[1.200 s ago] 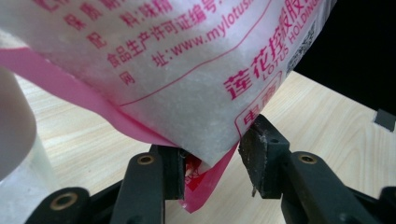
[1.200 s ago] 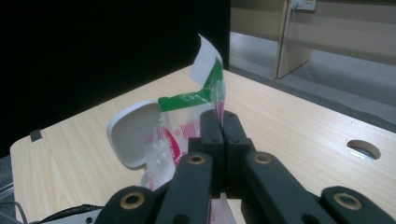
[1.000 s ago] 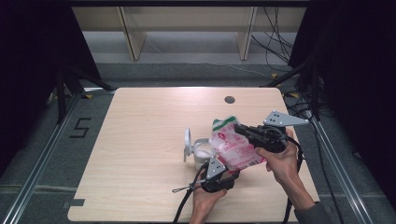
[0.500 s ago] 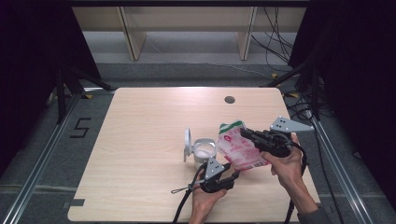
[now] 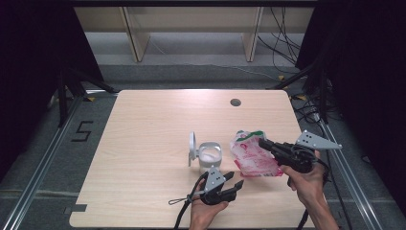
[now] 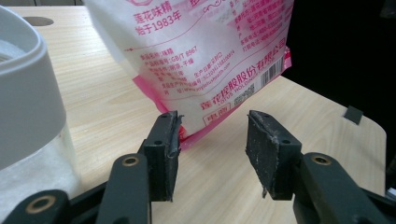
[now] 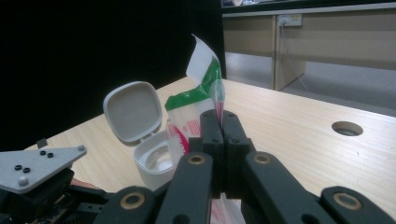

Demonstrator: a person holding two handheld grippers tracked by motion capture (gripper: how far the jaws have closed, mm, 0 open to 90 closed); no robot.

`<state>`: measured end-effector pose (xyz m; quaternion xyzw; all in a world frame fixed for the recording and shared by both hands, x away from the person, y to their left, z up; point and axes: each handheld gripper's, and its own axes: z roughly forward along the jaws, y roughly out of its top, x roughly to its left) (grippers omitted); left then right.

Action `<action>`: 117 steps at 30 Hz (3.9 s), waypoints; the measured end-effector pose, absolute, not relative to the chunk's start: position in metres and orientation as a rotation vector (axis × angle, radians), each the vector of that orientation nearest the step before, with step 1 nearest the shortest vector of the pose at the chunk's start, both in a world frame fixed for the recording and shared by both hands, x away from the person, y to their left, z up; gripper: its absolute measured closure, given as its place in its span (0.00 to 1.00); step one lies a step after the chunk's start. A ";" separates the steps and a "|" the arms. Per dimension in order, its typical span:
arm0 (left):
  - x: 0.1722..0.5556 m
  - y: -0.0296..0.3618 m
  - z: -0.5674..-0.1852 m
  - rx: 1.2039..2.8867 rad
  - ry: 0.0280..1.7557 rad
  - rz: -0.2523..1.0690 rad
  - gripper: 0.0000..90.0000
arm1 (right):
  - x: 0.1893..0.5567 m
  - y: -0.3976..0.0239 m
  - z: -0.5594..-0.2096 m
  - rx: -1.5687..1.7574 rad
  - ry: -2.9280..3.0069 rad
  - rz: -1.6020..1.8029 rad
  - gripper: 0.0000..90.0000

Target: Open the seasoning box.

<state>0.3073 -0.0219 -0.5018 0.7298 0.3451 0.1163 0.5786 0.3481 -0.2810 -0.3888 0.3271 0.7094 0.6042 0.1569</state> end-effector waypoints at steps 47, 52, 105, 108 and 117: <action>0.302 0.042 -0.494 1.738 0.889 0.345 0.51 | 0.342 -0.351 -0.437 1.229 1.957 1.560 1.00; 0.303 0.049 -0.494 1.725 0.904 0.354 0.51 | 0.344 -0.353 -0.442 1.236 1.939 1.535 1.00; 0.312 0.100 -0.480 1.664 0.964 0.436 0.54 | 0.324 -0.379 -0.474 1.536 1.818 1.463 0.64; 0.312 0.100 -0.480 1.672 0.962 0.438 0.54 | 0.320 -0.380 -0.474 1.536 1.825 1.463 0.63; 0.314 0.106 -0.473 1.676 0.993 0.464 0.53 | 0.313 -0.377 -0.473 1.531 1.816 1.466 0.61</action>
